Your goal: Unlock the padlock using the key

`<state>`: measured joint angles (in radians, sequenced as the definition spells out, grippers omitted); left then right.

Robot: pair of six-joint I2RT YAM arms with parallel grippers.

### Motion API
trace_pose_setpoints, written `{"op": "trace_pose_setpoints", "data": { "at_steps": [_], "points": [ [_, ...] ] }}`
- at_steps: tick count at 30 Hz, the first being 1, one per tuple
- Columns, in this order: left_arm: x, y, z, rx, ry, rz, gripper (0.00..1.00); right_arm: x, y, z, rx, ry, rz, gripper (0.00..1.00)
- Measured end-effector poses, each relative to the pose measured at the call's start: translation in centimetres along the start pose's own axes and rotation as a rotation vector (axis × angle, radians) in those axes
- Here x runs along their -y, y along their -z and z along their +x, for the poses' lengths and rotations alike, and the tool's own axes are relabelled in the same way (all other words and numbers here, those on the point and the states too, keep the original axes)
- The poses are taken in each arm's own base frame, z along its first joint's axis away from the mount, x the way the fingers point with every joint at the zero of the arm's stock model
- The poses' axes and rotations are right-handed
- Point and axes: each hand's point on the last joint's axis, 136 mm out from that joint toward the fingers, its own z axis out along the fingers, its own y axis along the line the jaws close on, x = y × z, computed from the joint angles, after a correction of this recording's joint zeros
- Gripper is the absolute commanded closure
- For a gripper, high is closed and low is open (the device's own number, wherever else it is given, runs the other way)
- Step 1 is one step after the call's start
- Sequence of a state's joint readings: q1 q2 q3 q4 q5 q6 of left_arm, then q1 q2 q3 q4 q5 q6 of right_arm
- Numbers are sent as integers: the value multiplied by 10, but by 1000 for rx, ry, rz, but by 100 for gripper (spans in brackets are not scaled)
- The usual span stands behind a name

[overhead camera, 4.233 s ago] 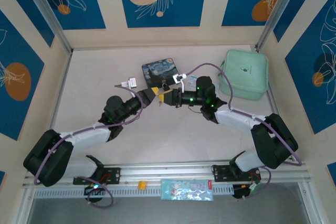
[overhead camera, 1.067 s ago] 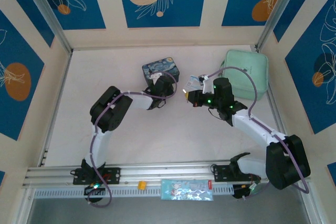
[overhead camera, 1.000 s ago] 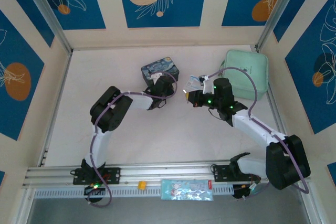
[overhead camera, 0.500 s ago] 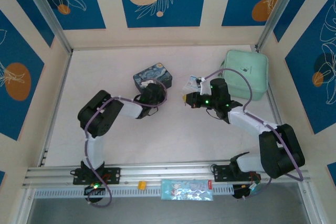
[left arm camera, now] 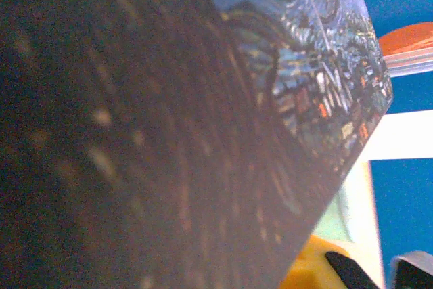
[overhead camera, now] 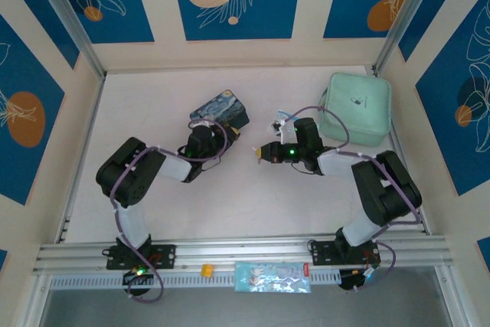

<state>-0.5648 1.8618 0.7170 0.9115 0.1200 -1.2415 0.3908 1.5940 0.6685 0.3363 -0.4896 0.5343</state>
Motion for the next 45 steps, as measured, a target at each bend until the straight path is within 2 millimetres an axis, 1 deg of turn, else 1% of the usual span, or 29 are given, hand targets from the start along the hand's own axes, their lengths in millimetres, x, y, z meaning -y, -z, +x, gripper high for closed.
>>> {"op": "trace_pose_setpoints", "data": {
  "at_steps": [5,10,16,26,36,45],
  "points": [
    [14,6,5,-33,40,84,100,-6,-10,-5,-18,-6,-69,100],
    [20,11,9,-54,69,128,100,-13,-17,-15,-17,4,-132,100],
    [24,14,12,-68,79,157,100,-14,-22,-18,-20,-5,-162,100],
    [27,16,13,-78,86,171,100,-12,-25,-20,-11,-11,-171,100],
    [30,16,14,-82,89,184,100,-16,-26,-28,9,10,-183,100],
    [33,17,16,-85,93,195,100,-14,-29,-33,15,-1,-183,100]
  ]
}}
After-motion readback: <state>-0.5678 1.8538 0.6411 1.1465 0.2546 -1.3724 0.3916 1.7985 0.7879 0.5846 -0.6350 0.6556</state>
